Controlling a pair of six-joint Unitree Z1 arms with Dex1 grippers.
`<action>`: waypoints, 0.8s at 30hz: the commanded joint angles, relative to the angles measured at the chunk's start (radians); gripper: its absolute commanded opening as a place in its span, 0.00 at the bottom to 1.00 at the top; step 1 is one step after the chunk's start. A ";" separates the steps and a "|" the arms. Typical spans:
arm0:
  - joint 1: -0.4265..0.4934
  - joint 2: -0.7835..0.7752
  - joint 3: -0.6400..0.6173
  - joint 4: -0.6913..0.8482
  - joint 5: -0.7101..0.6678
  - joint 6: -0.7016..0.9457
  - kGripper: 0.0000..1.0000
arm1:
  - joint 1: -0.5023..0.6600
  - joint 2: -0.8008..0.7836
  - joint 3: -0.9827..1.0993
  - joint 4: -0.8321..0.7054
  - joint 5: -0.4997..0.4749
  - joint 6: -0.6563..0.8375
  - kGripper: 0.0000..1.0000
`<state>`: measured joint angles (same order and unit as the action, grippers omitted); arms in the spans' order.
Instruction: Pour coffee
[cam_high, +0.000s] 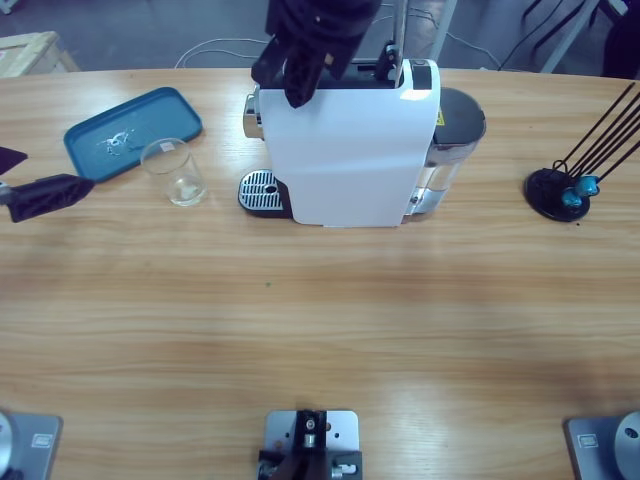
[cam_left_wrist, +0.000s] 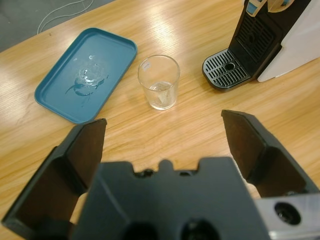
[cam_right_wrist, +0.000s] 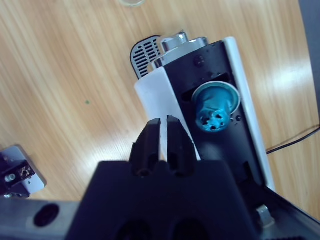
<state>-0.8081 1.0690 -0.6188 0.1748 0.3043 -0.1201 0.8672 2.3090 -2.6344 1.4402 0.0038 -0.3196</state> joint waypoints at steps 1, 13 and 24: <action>-0.005 0.025 0.033 -0.012 -0.007 0.007 0.99 | -0.005 0.046 -0.516 -0.017 -0.033 -0.011 0.00; -0.005 0.026 0.033 -0.012 -0.007 0.007 0.99 | -0.005 0.055 -0.518 -0.020 -0.084 -0.019 0.00; -0.005 0.026 0.033 -0.012 -0.007 0.007 0.99 | -0.012 0.047 -0.516 0.003 -0.142 -0.031 0.00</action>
<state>-0.8081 1.0691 -0.6188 0.1746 0.3043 -0.1201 0.8659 2.3089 -2.6344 1.4225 -0.0973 -0.3339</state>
